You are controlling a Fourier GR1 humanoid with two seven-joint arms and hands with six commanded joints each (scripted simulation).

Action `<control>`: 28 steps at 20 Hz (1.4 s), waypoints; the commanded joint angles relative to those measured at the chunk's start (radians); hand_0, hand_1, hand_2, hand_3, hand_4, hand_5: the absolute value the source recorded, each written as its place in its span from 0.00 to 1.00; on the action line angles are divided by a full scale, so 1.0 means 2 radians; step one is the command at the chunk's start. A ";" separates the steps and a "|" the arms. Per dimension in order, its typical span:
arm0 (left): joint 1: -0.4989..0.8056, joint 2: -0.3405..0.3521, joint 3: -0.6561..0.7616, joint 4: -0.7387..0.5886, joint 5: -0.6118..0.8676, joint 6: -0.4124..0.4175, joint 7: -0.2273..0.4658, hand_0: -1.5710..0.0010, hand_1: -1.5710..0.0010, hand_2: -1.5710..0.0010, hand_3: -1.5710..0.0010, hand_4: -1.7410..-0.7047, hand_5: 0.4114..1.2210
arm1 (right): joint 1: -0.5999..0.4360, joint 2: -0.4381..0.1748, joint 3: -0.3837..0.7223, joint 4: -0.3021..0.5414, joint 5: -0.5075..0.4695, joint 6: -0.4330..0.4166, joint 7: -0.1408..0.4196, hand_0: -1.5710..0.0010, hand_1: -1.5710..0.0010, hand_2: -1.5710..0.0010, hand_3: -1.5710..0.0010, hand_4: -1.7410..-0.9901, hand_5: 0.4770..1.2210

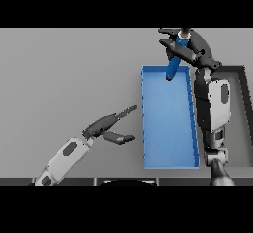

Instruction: Pick up the blue pipe and place it into the blue bin.

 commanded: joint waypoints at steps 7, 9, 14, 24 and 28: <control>0.014 0.010 -0.002 -0.012 0.003 -0.005 -0.007 1.00 1.00 1.00 1.00 0.88 0.07 | 0.109 0.004 -0.002 0.002 0.049 -0.041 0.048 0.00 0.00 0.00 0.00 0.32 1.00; 0.005 0.005 -0.001 -0.009 0.004 -0.004 -0.003 1.00 1.00 1.00 1.00 0.88 0.07 | 0.134 -0.016 0.028 0.010 0.050 -0.067 0.048 0.00 0.00 0.00 0.14 0.26 1.00; 0.005 -0.001 -0.004 -0.010 -0.001 0.002 0.001 1.00 1.00 1.00 1.00 0.88 0.08 | 0.189 -0.054 0.127 0.017 0.025 -0.103 0.048 0.00 0.00 0.00 0.56 0.12 0.98; 0.004 -0.003 -0.005 -0.013 0.000 0.004 0.008 1.00 1.00 1.00 1.00 0.88 0.08 | 0.136 -0.209 0.389 0.033 -0.188 -0.190 0.041 0.80 0.82 0.82 0.89 0.70 0.76; 0.004 -0.001 -0.005 -0.015 0.001 0.002 0.006 1.00 1.00 1.00 1.00 0.88 0.08 | 0.129 -0.223 0.421 0.023 -0.162 -0.178 0.047 0.90 0.92 0.93 0.96 0.73 0.58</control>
